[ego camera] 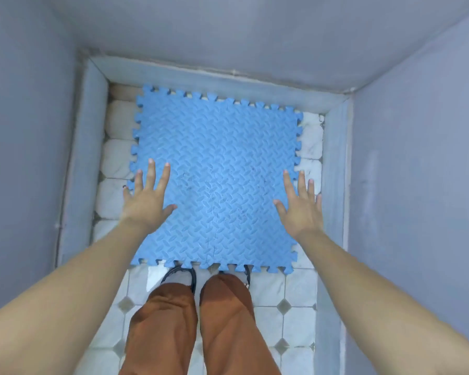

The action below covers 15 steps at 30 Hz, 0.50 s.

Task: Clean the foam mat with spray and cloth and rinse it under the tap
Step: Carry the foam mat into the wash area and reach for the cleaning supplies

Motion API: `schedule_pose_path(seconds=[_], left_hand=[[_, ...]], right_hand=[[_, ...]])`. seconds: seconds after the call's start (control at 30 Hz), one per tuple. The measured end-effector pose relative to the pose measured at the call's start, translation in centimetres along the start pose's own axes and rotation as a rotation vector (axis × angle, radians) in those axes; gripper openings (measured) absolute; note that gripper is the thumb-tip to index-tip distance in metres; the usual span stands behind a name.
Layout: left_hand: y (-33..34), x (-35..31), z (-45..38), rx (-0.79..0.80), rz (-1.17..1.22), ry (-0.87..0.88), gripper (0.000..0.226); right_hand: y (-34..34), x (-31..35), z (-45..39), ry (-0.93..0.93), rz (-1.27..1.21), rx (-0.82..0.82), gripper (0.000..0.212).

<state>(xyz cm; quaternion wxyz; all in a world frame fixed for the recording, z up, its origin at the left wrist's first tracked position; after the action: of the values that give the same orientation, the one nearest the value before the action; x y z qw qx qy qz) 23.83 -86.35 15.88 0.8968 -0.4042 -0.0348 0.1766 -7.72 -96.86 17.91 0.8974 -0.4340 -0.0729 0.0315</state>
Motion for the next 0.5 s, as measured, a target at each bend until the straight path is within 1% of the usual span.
schedule_pose_path(seconds=[0.03,0.07,0.13,0.17,0.2,0.23,0.27,0.33,0.37,0.4,0.47,0.5], left_hand=[[-3.9,-0.3,1.6,-0.057,0.002,0.003,0.094],[-8.1,-0.9,3.6,-0.147,-0.010,0.040,0.097],[-15.2,-3.1,8.1,-0.347,0.013,0.150,0.104],[-18.6,-4.4,10.4,-0.388,0.071,0.219,0.103],[-22.8,-5.5,12.6,-0.481,0.072,0.275,0.098],[-24.3,-9.9,15.0,-0.551,0.035,0.332,0.091],[-24.4,-15.4,17.1,-0.640,-0.030,0.375,0.085],[-30.6,-19.8,20.6,-0.736,-0.014,0.453,0.079],[-34.6,-20.9,22.1,-0.836,0.019,0.480,0.077],[-38.9,-21.9,23.8,-0.935,0.031,0.508,0.076],[-46.7,-22.4,24.1,-1.082,0.002,0.514,0.076],[-50.3,-22.0,23.4,-1.086,-0.016,0.504,0.078]], right_hand=[[-4.9,1.3,1.0,-0.002,-0.073,-0.073,0.073],[-10.2,2.8,2.2,-0.029,-0.152,-0.171,0.077],[-20.0,5.2,5.9,-0.107,-0.298,-0.403,0.085],[-25.2,6.3,8.1,-0.143,-0.344,-0.507,0.089],[-30.4,7.0,9.9,-0.149,-0.380,-0.633,0.092],[-33.2,4.4,12.6,-0.185,-0.437,-0.744,0.094],[-34.6,0.6,15.2,-0.183,-0.461,-0.833,0.096],[-41.3,-0.5,18.2,-0.247,-0.494,-0.965,0.095],[-44.7,-0.4,19.5,-0.264,-0.528,-1.030,0.095],[-48.1,0.4,20.8,-0.319,-0.550,-1.087,0.097],[-54.7,2.6,21.2,-0.385,-0.576,-1.128,0.101],[-57.9,4.2,20.7,-0.407,-0.589,-1.133,0.105]])
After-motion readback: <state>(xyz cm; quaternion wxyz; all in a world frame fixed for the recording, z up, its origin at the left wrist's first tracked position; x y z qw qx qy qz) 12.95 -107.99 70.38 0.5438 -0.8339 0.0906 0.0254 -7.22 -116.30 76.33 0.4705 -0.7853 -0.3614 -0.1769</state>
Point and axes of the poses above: each hand's wrist, its own z-axis away from the middle knuckle, its own y-axis out of the palm, x = y × z, the point moved 5 cm from there along -z, towards the middle knuckle, and after that the axes turned 4 degrees about x, right-handed, at the moved point
